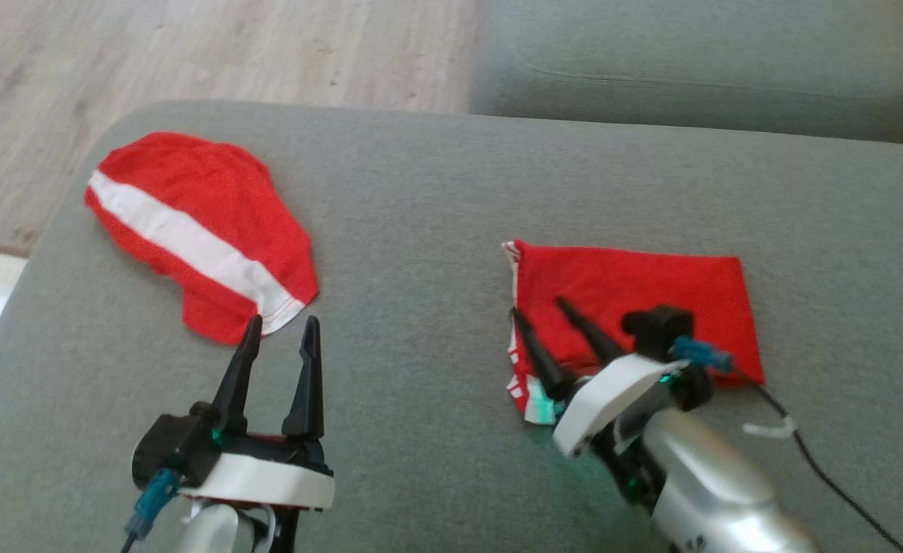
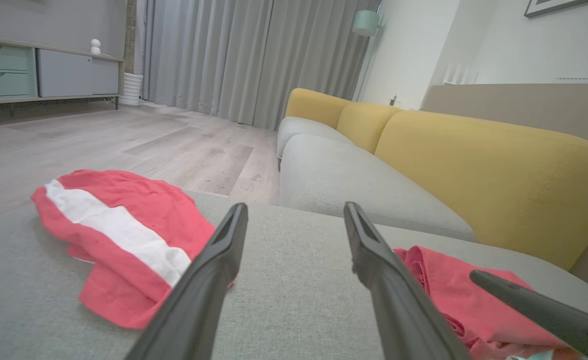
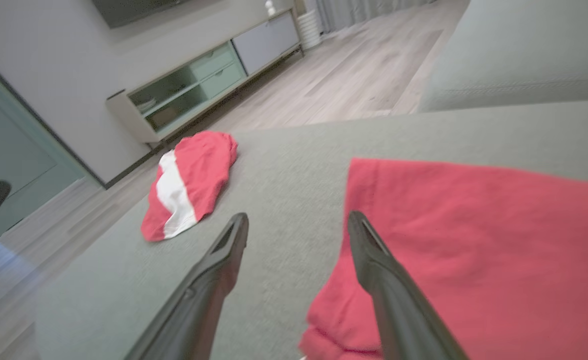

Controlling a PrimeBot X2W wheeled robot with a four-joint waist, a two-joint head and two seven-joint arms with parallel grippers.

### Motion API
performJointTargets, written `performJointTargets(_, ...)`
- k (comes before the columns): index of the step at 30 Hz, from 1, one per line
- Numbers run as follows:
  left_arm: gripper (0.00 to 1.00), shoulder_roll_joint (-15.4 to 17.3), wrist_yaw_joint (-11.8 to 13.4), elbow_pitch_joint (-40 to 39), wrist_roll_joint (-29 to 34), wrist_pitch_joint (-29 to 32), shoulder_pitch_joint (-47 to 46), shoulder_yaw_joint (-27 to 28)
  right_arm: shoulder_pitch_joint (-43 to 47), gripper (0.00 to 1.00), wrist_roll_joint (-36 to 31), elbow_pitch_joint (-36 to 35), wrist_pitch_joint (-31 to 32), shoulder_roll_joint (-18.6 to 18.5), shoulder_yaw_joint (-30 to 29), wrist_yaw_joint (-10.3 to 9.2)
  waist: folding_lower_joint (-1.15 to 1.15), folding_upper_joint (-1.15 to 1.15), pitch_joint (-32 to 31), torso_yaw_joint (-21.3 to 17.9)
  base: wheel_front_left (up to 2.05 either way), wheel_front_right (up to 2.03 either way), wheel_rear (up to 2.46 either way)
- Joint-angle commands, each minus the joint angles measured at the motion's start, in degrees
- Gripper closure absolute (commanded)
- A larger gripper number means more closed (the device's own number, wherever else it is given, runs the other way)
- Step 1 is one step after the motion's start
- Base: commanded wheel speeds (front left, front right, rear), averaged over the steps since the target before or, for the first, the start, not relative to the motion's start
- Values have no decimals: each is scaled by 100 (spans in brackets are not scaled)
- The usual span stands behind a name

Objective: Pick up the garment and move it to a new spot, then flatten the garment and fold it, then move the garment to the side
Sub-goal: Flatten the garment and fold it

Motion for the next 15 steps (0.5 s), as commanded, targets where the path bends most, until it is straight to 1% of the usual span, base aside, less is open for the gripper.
performJointTargets(1, 0, 22, 9, -210, -3, -29, -147, 244, -352, 0, -155, -53, -163, 41, -167, -5, 0, 0, -46, -152, 0, 0, 0)
performJointTargets(3, 0, 19, 9, -269, 4, -29, -181, 268, -433, 0, -412, 48, -247, 15, -444, -5, 0, 0, -72, -252, 0, 0, 0)
performJointTargets(6, 0, 9, 9, -373, 33, -29, -229, 310, -463, 0, -949, 12, -302, -323, -918, -5, 0, 0, -87, -385, 0, 0, 0)
performJointTargets(8, 0, 1, 9, -432, 61, -29, -263, 322, -389, 0, -1397, -326, -308, -621, -1394, -5, 0, 0, -83, -451, 0, 0, 0)
performJointTargets(11, 0, -11, 9, -501, 65, -29, -312, 308, -33, 0, -2002, -904, -310, -902, -2185, -5, 0, 0, -69, -534, 0, 0, 0)
performJointTargets(13, 0, -18, 9, -545, 64, -29, -325, 304, 266, 0, -2384, -1255, -311, -938, -2634, -5, 0, 0, -69, -590, 0, 0, 0)
performJointTargets(15, 0, -23, 9, -563, 79, -29, -323, 320, 566, 0, -2637, -1579, -311, -848, -3042, -5, 0, 0, -67, -635, 0, 0, 0)
